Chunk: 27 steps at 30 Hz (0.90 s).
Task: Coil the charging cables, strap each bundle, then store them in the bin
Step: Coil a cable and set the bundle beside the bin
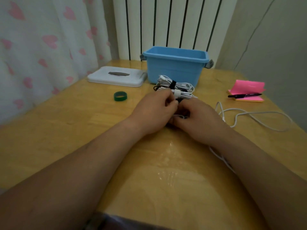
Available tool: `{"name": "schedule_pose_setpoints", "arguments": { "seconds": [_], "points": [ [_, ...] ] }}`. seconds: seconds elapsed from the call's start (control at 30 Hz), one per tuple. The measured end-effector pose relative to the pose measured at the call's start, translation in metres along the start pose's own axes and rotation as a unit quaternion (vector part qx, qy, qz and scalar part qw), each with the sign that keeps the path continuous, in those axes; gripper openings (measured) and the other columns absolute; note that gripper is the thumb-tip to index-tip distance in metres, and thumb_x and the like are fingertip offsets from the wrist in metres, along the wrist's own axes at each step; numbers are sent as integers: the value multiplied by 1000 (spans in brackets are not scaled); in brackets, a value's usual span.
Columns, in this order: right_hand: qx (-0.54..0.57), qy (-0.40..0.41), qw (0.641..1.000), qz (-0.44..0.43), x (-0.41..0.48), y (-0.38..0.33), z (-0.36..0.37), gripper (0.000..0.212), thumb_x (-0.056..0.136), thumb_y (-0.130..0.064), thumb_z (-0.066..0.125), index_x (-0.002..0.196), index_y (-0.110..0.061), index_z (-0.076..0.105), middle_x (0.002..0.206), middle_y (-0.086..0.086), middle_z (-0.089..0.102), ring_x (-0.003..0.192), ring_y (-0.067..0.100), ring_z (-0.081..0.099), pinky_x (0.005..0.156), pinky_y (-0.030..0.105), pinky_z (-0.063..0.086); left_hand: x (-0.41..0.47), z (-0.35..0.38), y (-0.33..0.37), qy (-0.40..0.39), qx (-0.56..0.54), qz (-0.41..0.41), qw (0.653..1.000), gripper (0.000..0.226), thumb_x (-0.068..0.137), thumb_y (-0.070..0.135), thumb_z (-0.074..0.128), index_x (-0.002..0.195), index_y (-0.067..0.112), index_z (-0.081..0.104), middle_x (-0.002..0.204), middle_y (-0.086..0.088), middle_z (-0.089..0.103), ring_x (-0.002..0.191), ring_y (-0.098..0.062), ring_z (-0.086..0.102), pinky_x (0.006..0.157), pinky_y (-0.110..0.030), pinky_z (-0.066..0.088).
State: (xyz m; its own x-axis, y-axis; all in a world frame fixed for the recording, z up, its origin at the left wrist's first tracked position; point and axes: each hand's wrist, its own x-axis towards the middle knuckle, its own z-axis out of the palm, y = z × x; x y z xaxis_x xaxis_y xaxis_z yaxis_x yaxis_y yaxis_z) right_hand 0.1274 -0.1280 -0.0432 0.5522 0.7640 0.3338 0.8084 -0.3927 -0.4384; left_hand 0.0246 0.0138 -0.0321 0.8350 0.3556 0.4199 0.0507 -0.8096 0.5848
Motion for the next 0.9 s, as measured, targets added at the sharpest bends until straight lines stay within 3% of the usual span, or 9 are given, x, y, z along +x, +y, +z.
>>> {"name": "schedule_pose_setpoints", "arguments": {
  "seconds": [0.13,0.2,0.27,0.33,0.4,0.5,0.63,0.77,0.9],
  "points": [
    [95,71,990,73,-1,-6,-13,20,98,-41,66,92,-23,73,85,-9,70,80,6,63,67,26,43,-2,-5,5,64,16,15,998,19,104,35,62,97,19,67,89,4,68,84,-17,64,77,-40,52],
    [132,103,980,106,8,-7,-29,24,100,-40,66,93,-19,76,85,-6,72,78,6,64,71,26,47,-3,-8,5,93,-3,26,995,19,104,38,61,100,21,67,93,5,68,88,-15,65,81,-44,57],
    [193,111,964,145,17,-10,-54,27,100,-39,65,101,-16,78,88,-3,74,78,11,66,73,28,52,-6,-10,5,120,-17,47,992,17,105,37,60,102,22,65,94,6,66,89,-13,63,82,-41,57],
    [243,106,948,175,20,-12,-84,26,100,-34,65,109,-12,77,86,-2,71,73,10,61,65,25,49,-10,-13,8,132,-24,72,988,16,105,36,59,100,21,64,92,5,64,86,-13,60,79,-38,54],
    [251,115,941,196,14,-10,-111,26,99,-32,66,110,-11,76,82,-2,68,71,11,58,64,25,46,-17,-12,13,121,-38,87,988,18,105,35,59,100,18,65,92,3,65,86,-15,60,78,-43,55],
    [224,106,946,208,-18,1,-139,17,98,-30,68,98,-15,75,83,2,72,72,13,60,67,28,47,-25,-10,31,84,-37,109,990,17,106,31,63,102,15,69,92,-1,68,86,-18,64,79,-48,57],
    [119,61,972,195,-97,22,-156,20,100,-30,69,94,-12,76,90,6,78,71,12,67,65,27,50,-41,3,76,-59,-11,182,982,13,104,32,67,100,21,72,92,8,68,86,-12,64,80,-40,56],
    [80,37,977,196,-166,42,-155,7,98,-24,71,97,-19,77,85,-5,76,76,9,69,69,28,50,-66,36,119,-155,32,244,957,17,104,39,66,105,23,72,100,7,64,93,-13,58,76,-29,37],
    [0,-100,980,173,-195,50,-146,20,89,-16,76,104,-29,77,94,-11,73,85,4,65,79,25,50,-68,64,140,-213,78,242,943,19,102,44,66,107,27,71,106,5,64,101,-19,60,88,-37,49]
  ]
}}
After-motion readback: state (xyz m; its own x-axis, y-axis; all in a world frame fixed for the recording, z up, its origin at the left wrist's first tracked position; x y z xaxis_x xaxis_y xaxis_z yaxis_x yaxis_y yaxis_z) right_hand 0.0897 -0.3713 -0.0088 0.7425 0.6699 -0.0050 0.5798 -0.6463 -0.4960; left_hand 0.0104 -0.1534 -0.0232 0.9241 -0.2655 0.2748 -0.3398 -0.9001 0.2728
